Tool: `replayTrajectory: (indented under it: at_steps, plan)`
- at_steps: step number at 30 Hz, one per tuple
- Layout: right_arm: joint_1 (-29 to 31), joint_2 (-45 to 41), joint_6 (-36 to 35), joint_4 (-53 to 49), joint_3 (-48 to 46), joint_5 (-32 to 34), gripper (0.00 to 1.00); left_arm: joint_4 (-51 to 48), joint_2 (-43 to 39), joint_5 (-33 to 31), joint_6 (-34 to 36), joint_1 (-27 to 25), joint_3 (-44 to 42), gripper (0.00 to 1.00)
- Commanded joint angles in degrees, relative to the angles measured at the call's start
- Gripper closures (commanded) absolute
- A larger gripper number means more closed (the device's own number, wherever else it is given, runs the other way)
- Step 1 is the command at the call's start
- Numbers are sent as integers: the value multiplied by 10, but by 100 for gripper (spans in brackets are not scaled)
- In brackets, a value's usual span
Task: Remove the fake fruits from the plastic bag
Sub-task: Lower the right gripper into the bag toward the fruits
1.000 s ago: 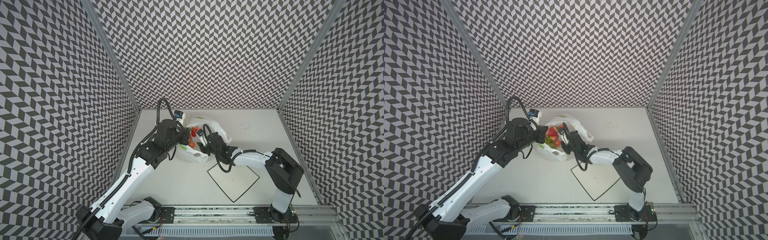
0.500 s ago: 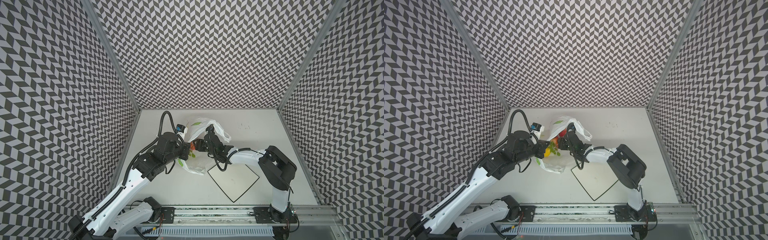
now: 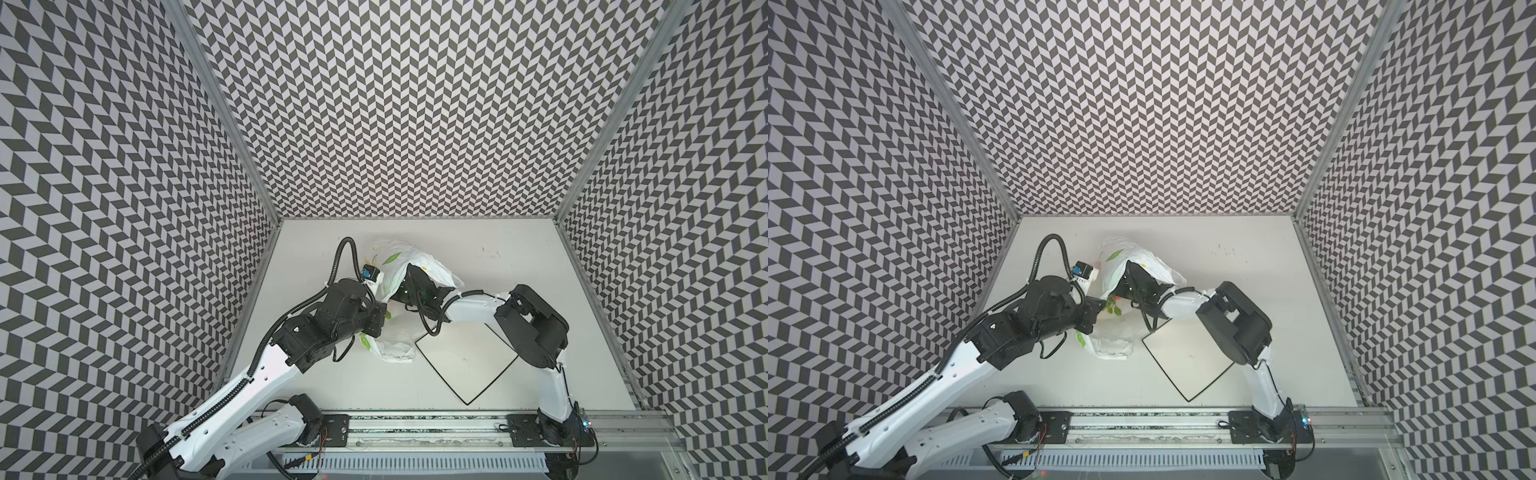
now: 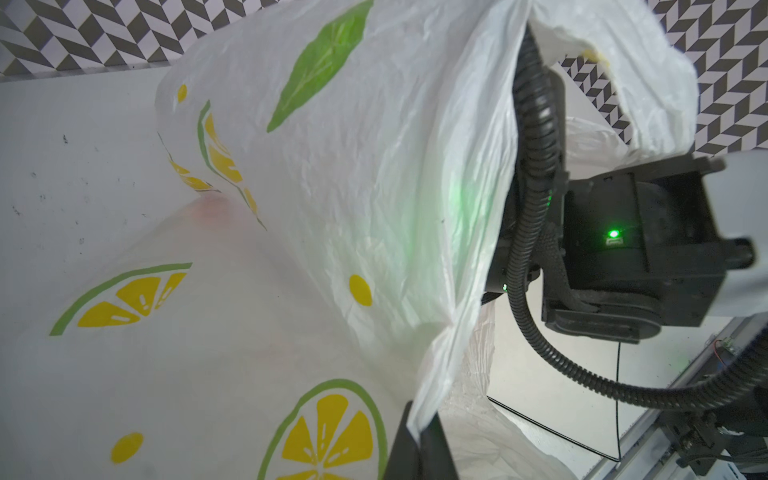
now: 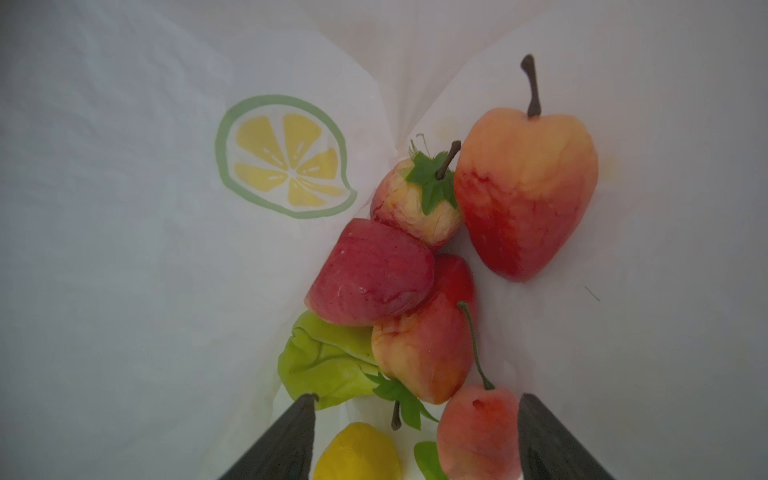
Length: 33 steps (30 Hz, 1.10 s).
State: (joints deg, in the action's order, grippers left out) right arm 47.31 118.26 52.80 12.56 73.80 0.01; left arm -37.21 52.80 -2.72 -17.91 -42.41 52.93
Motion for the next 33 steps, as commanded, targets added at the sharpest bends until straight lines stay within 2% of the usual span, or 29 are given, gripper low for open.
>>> replayTrajectory:
  at_steps: [1,4,12,22,33]
  plan:
    - [1,5,1,-30,10,18,23,13,-5,-13,-8,-5,-5,100]
    - [1,2,-7,-46,9,20,25,17,-8,-19,-14,-4,-8,100]
    - [1,-7,-33,-38,13,0,46,27,-8,-31,-21,-5,-9,100]
    - [1,4,-32,-38,32,-21,66,29,-6,-38,-18,-4,-3,100]
    - [1,25,-16,-39,41,-43,63,33,-2,-46,-13,-6,2,100]
